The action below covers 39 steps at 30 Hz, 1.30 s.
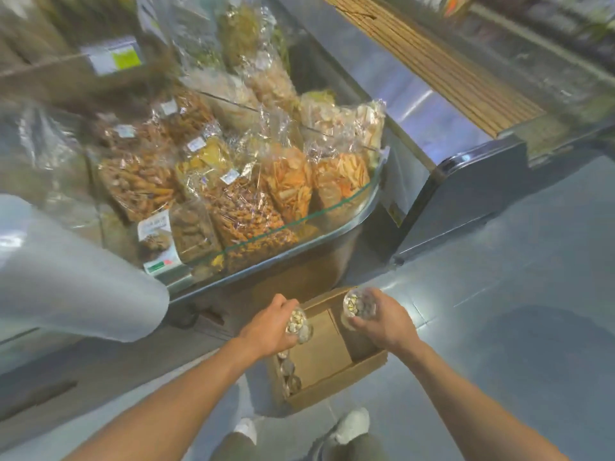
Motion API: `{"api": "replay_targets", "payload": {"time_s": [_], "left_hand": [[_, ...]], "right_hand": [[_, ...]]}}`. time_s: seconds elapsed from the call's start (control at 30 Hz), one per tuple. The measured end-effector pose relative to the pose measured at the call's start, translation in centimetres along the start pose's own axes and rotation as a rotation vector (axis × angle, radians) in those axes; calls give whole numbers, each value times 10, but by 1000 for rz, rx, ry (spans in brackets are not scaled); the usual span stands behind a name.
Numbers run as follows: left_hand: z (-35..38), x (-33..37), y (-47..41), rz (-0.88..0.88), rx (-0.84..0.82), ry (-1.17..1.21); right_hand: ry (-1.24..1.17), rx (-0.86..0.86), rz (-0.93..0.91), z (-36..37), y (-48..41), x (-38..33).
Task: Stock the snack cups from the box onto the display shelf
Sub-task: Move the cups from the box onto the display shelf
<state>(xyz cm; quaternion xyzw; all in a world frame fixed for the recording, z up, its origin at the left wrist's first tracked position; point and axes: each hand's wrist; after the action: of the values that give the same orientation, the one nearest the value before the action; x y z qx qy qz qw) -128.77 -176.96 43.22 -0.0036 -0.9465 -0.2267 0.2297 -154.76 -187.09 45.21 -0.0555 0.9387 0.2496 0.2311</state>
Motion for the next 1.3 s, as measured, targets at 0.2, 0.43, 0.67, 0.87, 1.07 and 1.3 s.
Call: {"api": "replay_targets", "payload": {"time_s": [0.2,0.43,0.67,0.87,1.07,1.3], "left_hand": [[-15,4,58,-50,51,63],[-20,-24,141,-123,162,135],[-17,-94,250,-181,217,162],[-21,-163,346,-211,260,181],[-48,-213,426,-283,379,227],[-123,-255,488,-325,570,220]], "right_hand": [[32,-51,-136,-23,30,-35],[130,-72,-216,16,62,-88],[128,-143,-279,88,129,-160],[98,-198,-301,157,189,-224],[128,-265,-404,197,222,-310],[143,-277,-586,194,238,-438]]}}
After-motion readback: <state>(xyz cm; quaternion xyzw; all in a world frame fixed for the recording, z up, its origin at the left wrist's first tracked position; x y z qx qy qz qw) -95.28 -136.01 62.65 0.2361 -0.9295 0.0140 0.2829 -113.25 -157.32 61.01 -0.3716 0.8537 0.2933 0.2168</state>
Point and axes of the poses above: each hand's wrist, its own y-axis away from the middle knuckle, its own z-axis out of the palm, x = y × z, and after that the axes turned 9 degrees about z, right-handed
